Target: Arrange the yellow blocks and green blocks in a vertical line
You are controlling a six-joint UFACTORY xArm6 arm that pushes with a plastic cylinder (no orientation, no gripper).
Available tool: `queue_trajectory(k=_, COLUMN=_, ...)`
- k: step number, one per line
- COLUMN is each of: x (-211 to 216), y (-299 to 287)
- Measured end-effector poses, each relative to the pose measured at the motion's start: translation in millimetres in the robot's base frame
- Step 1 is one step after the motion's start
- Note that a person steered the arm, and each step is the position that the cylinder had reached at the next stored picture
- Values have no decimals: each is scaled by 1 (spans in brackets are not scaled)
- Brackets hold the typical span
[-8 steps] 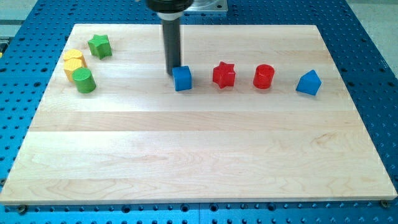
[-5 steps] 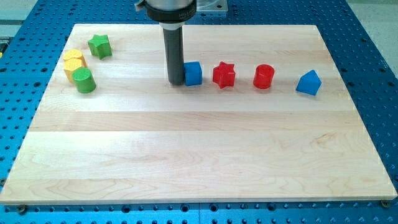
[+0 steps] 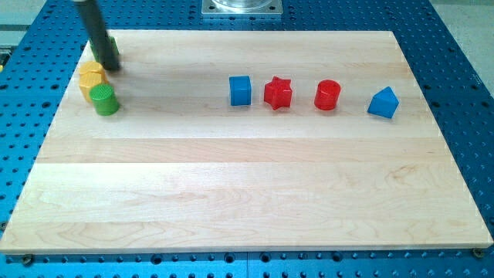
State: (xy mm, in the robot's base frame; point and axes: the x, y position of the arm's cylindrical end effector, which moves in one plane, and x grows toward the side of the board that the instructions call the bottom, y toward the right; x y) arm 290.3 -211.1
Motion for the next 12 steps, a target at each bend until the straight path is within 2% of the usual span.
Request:
queue_trajectory(k=1, x=19, y=40)
queue_trajectory(k=2, x=42, y=2)
queue_trajectory(k=3, x=46, y=-33)
queue_trajectory(k=4, x=65, y=-38)
queue_trajectory(k=5, x=79, y=3)
queue_trajectory(k=6, x=99, y=-6)
queue_trajectory(k=7, x=105, y=13)
queue_trajectory(k=8, x=107, y=61)
queue_trajectory(k=9, x=137, y=23)
queue_trajectory(k=10, x=141, y=-27)
queue_trajectory(k=11, x=144, y=6)
queue_trajectory(k=12, x=118, y=16)
